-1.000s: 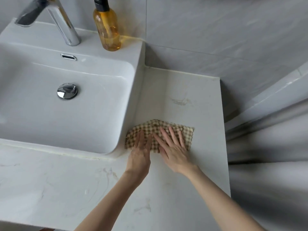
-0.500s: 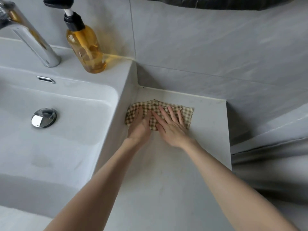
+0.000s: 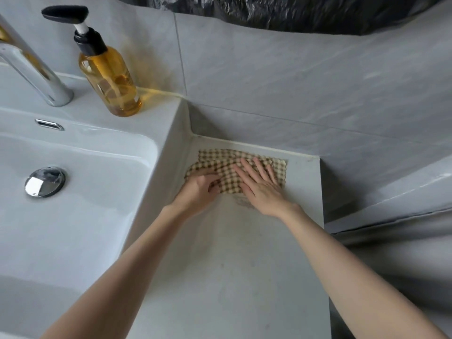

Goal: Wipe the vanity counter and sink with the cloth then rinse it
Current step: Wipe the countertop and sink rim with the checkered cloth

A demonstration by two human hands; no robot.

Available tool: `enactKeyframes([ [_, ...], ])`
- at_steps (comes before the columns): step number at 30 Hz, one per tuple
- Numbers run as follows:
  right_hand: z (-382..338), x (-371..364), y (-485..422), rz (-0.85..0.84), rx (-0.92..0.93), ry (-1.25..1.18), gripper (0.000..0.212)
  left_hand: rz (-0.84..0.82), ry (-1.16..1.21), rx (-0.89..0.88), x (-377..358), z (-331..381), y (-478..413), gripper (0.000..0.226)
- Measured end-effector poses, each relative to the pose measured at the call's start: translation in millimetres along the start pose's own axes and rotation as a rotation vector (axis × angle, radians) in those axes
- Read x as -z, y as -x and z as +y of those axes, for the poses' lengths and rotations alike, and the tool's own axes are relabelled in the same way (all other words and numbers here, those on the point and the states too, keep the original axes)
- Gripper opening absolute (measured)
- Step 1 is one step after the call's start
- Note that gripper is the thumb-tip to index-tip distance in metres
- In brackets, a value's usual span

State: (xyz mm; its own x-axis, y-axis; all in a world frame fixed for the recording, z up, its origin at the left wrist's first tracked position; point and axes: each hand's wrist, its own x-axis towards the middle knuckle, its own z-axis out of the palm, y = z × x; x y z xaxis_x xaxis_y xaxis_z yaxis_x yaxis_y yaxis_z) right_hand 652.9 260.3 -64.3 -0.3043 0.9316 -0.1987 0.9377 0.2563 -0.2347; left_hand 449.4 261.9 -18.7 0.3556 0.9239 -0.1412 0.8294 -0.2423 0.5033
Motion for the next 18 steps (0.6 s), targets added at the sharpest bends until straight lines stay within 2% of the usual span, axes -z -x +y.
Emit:
enactKeyframes([
  [2,10.5,-1.0,17.5,-0.005,-0.100,-0.034,0.052,-0.031,-0.015,-0.035,1.7,6.7,11.6,0.037],
  [5,8.8,4.4,37.8,0.024,-0.234,-0.170,0.051,0.194,-0.055,-0.102,14.9,11.3,37.9,0.034],
  [7,-6.7,9.1,35.1,0.058,-0.187,-0.167,0.053,0.339,-0.197,-0.102,32.4,13.5,58.2,0.034],
  [10,-30.9,1.7,16.0,-0.035,-0.141,-0.106,0.062,0.450,-0.359,-0.053,54.9,12.4,80.8,0.042],
  [15,-61.2,-7.1,-24.7,-0.049,-0.078,-0.029,0.054,0.436,-0.485,0.008,64.9,-13.3,93.9,0.051],
  [18,-81.5,-3.3,-54.9,-0.068,-0.006,-0.017,0.047,0.451,-0.515,0.036,67.2,-22.3,97.6,0.046],
])
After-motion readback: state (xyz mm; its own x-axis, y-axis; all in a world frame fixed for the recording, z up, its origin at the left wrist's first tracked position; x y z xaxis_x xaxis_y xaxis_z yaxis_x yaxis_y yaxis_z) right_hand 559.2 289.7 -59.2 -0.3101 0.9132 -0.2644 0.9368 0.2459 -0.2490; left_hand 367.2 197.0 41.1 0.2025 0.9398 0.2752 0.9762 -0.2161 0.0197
